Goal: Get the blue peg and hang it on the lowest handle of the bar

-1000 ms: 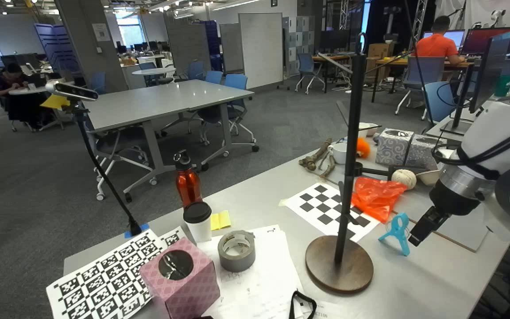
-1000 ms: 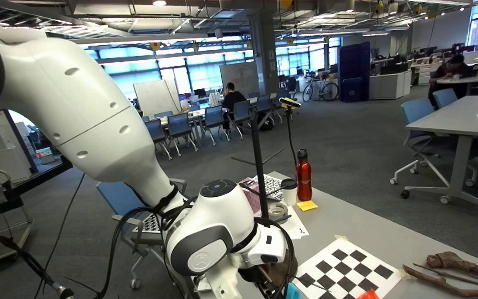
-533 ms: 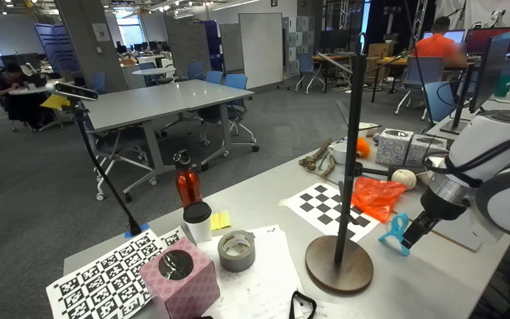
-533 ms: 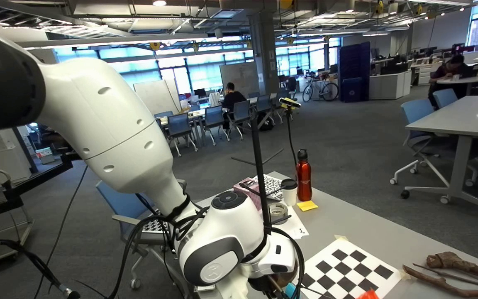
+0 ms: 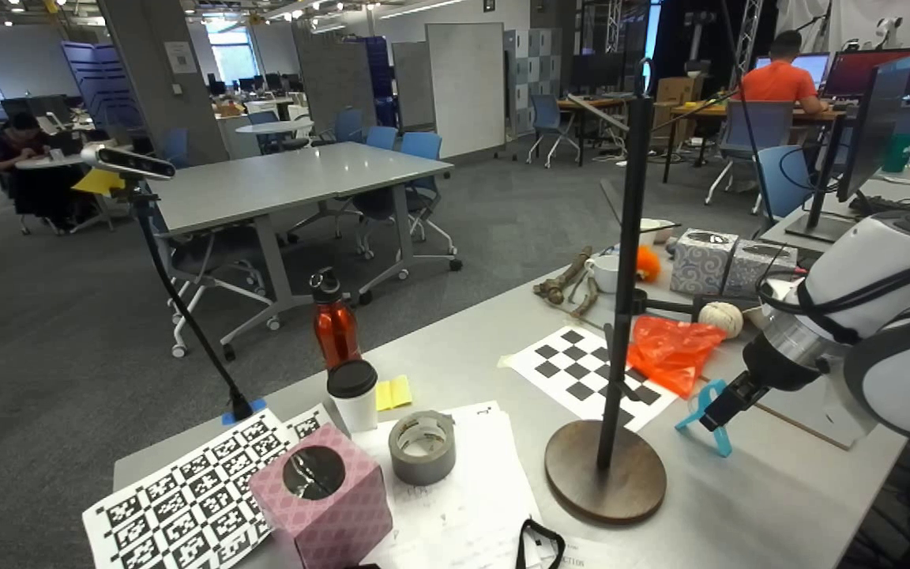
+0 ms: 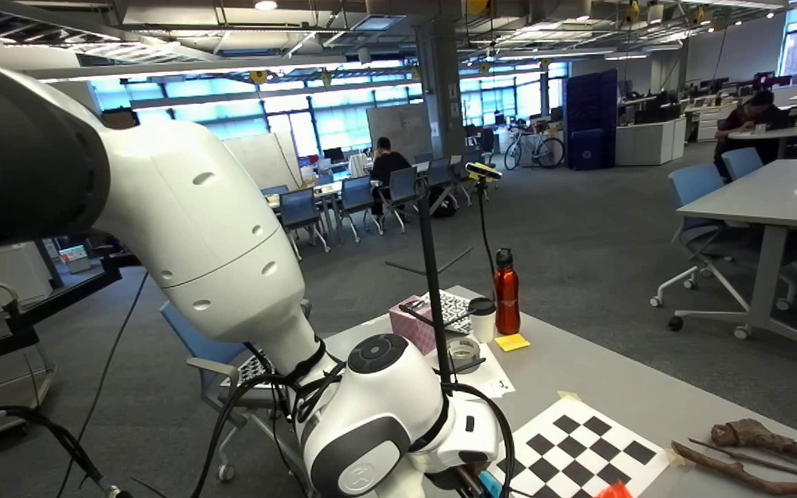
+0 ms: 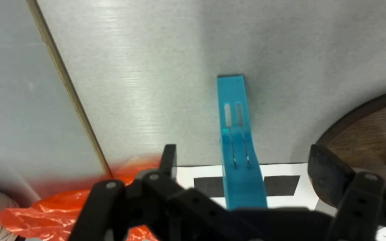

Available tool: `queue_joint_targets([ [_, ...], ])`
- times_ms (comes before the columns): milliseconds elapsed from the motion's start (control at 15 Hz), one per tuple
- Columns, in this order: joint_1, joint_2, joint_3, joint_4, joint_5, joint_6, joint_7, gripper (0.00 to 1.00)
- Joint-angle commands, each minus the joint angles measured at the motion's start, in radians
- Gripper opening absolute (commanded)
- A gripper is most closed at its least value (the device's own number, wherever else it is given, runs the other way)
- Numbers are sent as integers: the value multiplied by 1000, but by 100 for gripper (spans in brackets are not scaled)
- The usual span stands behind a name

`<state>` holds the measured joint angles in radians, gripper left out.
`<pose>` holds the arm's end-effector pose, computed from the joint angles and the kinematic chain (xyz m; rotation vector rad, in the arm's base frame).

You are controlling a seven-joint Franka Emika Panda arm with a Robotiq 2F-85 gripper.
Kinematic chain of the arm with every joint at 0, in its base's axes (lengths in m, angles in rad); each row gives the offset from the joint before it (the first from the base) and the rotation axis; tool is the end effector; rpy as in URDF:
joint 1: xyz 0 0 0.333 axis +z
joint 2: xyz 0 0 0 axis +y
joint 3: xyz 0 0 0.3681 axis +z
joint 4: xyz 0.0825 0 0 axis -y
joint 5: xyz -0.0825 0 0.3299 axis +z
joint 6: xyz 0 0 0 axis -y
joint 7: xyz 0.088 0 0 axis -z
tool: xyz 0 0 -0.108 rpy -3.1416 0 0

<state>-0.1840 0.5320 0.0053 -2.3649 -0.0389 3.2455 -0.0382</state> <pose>0.5294 -0.0919 0.2368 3.0533 -0.1563 0.5351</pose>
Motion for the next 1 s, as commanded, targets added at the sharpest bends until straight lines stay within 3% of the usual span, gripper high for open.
queue_joint_targets([
  [0, -77, 7, 74, -23, -20, 78, -21, 100],
  [200, -103, 24, 94, -23, -33, 85, -17, 100],
  [933, -79, 90, 57, 33, -27, 76, -17, 100],
])
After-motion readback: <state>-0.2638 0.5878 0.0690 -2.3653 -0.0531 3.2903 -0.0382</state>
